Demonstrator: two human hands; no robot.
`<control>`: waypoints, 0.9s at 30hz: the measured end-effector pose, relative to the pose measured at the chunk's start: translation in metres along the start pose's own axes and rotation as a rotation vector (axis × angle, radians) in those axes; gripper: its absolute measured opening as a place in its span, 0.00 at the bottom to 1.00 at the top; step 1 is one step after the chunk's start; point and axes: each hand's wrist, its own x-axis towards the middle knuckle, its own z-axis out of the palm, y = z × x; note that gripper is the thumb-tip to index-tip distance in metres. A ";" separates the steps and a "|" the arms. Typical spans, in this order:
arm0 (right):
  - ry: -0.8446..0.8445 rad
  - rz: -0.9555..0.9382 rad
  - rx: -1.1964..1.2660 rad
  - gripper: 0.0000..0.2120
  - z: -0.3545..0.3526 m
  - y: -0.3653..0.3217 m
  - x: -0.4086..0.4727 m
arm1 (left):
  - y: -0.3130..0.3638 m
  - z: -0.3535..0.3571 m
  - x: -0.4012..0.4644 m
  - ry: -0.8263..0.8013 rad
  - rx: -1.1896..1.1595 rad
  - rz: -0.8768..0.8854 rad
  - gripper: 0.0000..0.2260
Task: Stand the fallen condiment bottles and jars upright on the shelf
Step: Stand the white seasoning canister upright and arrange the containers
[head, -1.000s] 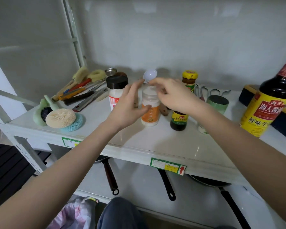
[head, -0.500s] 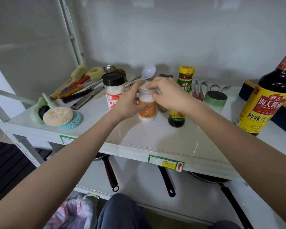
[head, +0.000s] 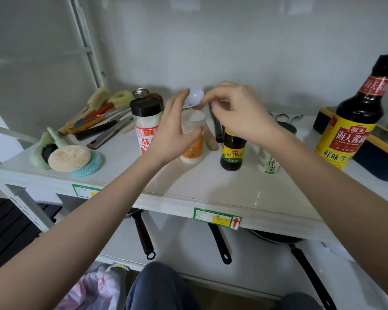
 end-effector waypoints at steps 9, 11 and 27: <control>0.276 0.197 -0.016 0.10 -0.053 0.034 -0.048 | 0.029 0.050 -0.018 -0.091 -0.264 -0.098 0.27; 0.256 0.272 -0.053 0.15 -0.056 0.054 -0.059 | 0.025 0.065 -0.022 -0.159 -0.270 -0.145 0.31; 0.061 0.713 0.216 0.32 0.002 0.123 -0.117 | 0.015 0.099 -0.020 -0.281 -0.175 -0.329 0.30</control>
